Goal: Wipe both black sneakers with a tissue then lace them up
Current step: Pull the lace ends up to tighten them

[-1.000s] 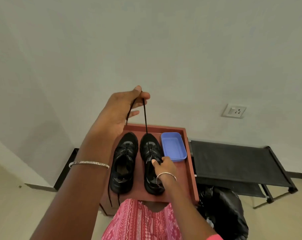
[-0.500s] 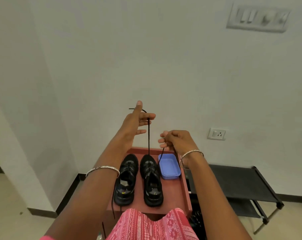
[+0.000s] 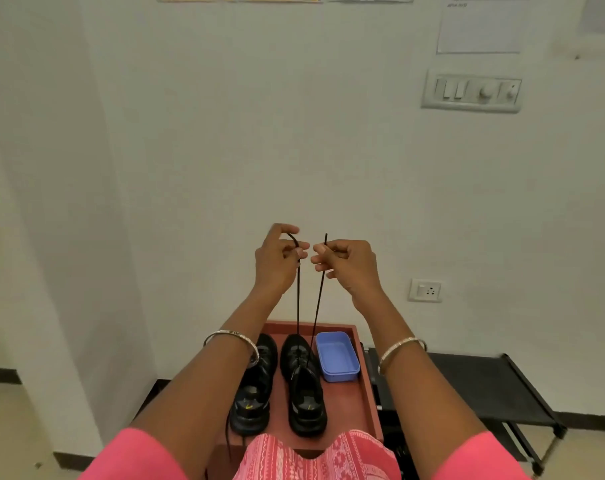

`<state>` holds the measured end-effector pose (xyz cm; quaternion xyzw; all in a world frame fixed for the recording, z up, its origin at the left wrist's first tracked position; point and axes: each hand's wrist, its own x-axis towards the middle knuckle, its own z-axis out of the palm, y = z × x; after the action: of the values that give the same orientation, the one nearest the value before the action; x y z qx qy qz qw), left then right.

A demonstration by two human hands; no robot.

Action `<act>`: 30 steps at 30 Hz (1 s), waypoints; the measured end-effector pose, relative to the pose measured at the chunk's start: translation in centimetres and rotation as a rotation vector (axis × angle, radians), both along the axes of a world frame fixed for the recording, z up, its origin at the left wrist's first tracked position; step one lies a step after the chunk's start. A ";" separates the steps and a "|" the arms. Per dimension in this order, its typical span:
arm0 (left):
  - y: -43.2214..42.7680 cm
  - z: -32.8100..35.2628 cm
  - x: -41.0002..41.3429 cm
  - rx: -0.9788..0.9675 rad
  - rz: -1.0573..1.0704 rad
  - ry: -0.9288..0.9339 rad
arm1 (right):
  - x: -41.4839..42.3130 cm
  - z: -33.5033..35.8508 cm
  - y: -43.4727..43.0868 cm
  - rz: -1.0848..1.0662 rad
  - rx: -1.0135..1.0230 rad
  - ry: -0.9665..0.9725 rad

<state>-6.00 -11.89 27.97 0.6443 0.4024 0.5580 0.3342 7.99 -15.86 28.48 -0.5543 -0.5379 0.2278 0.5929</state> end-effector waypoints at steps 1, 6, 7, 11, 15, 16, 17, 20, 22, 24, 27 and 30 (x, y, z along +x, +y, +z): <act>0.0 0.2 0.2 0.009 0.011 0.003 | 0.1 0.1 0.2 -0.033 0.019 -0.045; 1.0 0.5 0.9 -0.006 0.022 0.013 | 0.7 0.7 1.7 -0.135 0.066 -0.044; 1.2 0.6 1.1 -0.008 0.016 0.022 | 0.9 0.8 2.0 -0.140 0.063 -0.038; 2.1 0.8 1.7 0.027 0.017 0.059 | 1.5 1.7 3.0 -0.117 0.054 -0.081; 3.0 1.2 2.1 0.091 0.035 0.130 | 1.9 2.6 3.8 -0.081 0.054 -0.159; 3.3 1.3 2.1 0.090 0.038 0.142 | 2.0 2.7 4.1 -0.078 0.050 -0.170; 3.5 1.4 2.1 0.082 0.040 0.151 | 2.2 2.8 4.3 -0.075 0.044 -0.178; 4.5 1.6 1.9 0.072 0.034 0.174 | 2.6 2.9 5.0 -0.062 0.026 -0.197; 4.9 1.8 1.9 0.056 0.017 0.168 | 2.8 2.9 5.4 -0.059 0.015 -0.208; 5.1 1.9 1.9 0.033 0.010 0.131 | 2.9 2.8 5.7 -0.056 0.012 -0.202; 5.0 1.7 1.8 -0.006 -0.028 0.061 | 2.9 2.6 5.9 -0.035 0.012 -0.158; 5.1 1.7 1.3 -0.141 -0.204 -0.069 | 3.0 2.3 5.9 0.039 0.001 -0.017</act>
<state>-4.67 -6.78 29.67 0.6371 0.3613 0.5133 0.4474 10.97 -10.01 30.73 -0.5456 -0.5537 0.2342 0.5839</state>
